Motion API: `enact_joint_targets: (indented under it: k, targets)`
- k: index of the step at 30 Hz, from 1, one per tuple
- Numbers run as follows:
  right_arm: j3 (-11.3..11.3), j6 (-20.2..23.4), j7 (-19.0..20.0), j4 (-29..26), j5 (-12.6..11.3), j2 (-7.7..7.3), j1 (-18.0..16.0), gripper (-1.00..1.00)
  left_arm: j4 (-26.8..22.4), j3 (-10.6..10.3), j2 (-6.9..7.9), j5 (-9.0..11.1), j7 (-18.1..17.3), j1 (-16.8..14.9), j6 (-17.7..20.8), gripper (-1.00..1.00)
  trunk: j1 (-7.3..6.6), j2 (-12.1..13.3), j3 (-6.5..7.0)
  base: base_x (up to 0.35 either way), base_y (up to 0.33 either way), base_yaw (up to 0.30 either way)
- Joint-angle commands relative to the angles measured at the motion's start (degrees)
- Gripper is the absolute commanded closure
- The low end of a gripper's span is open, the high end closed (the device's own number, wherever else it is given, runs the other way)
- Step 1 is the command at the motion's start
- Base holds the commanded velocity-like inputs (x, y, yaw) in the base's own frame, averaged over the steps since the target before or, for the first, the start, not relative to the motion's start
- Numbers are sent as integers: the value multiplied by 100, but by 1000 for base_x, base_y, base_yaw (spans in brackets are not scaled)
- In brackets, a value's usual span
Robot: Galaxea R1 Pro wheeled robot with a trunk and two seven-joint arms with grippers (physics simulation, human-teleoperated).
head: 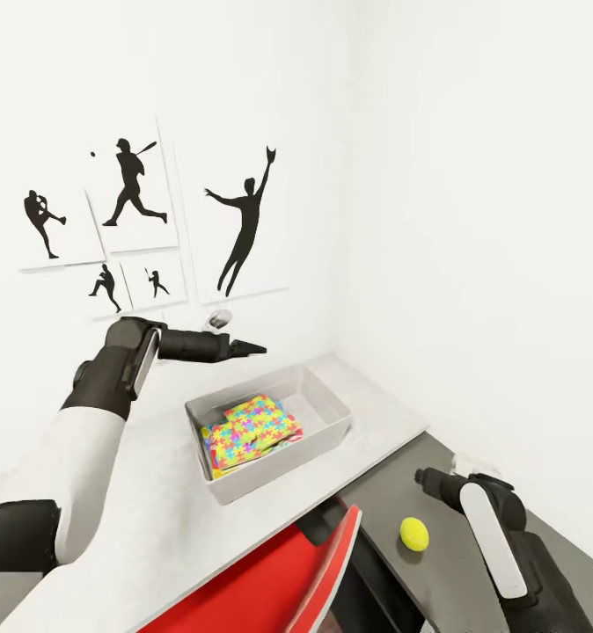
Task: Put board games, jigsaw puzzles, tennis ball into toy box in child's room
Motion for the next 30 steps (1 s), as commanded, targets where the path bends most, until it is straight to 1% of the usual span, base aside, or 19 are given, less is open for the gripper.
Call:
enact_joint_targets:
  k: [1, 3, 4, 7, 10, 16, 18, 20, 21, 23, 25, 26, 28, 29, 30]
  targets:
    - [5, -41, -48, 28, -44, 22, -10, -100, 38, 10, -101, -216, -53, -81, 48, -100, 2, -10, -11, 0, 0, -216]
    - [7, -80, -42, 61, -36, 36, -12, -100, 64, 10, -184, -369, -53, -126, 48, -100, 2, -10, -11, 0, 0, -234]
    - [8, -109, -38, 111, -27, 45, -17, -100, 80, 11, -242, -515, -54, -156, 48, -100, 2, -10, -11, 0, 0, -254]
    - [9, -140, -34, 234, -6, 54, -31, -100, 97, 15, -308, -692, -59, -187, 48, -100, 2, -10, -11, 0, 0, -264]
    - [9, -154, -32, 300, -1, 63, -54, -100, 105, 17, -331, -767, -62, -199, 48, -100, 2, -10, -11, 0, 0, -274]
    - [20, -162, -37, 346, -1, 75, -73, -100, 109, 29, -323, -805, -77, -207, 48, -100, 2, -10, -15, 0, 0, -237]
    - [65, -163, -49, 336, 1, 95, -75, -100, 109, 37, -309, -808, -89, -207, 48, -100, 2, -10, -16, 0, 0, -84]
    - [166, -165, -72, 330, 3, 122, -78, -100, 109, 45, -294, -807, -98, -208, 48, -100, 2, -10, -16, 0, 0, -43]
    - [242, -165, -84, 323, 5, 156, -81, -100, 109, 48, -286, -805, -104, -208, 48, -100, 2, -10, -16, 0, 0, -24]
    - [315, -158, -95, 313, 11, 212, -91, -100, 109, 49, -280, -806, -109, -208, 48, -100, 2, -10, -16, 0, 0, -18]
    - [436, -140, -124, 311, 22, 354, -172, -100, 109, 52, -264, -813, -109, -208, 45, -100, 2, -10, -16, 0, 0, -8]
    - [460, -134, -140, 320, 22, 390, -213, -100, 109, 52, -258, -814, -109, -208, 44, -100, 2, -10, -16, 0, 0, -5]
    - [540, -108, -267, 414, 15, 502, -462, -100, 110, 57, -210, -817, -114, -208, 43, -100, 2, -10, -16, 0, 0, -3]
    - [569, -97, -310, 479, 12, 525, -539, -100, 110, 58, -190, -816, -115, -208, 43, -100, 2, -10, -16, 0, 0, -2]
    - [649, -72, -405, 677, 5, 572, -717, -100, 110, 59, -145, -814, -119, -208, 43, -100, 2, -10, -16, 0, 0, -1]
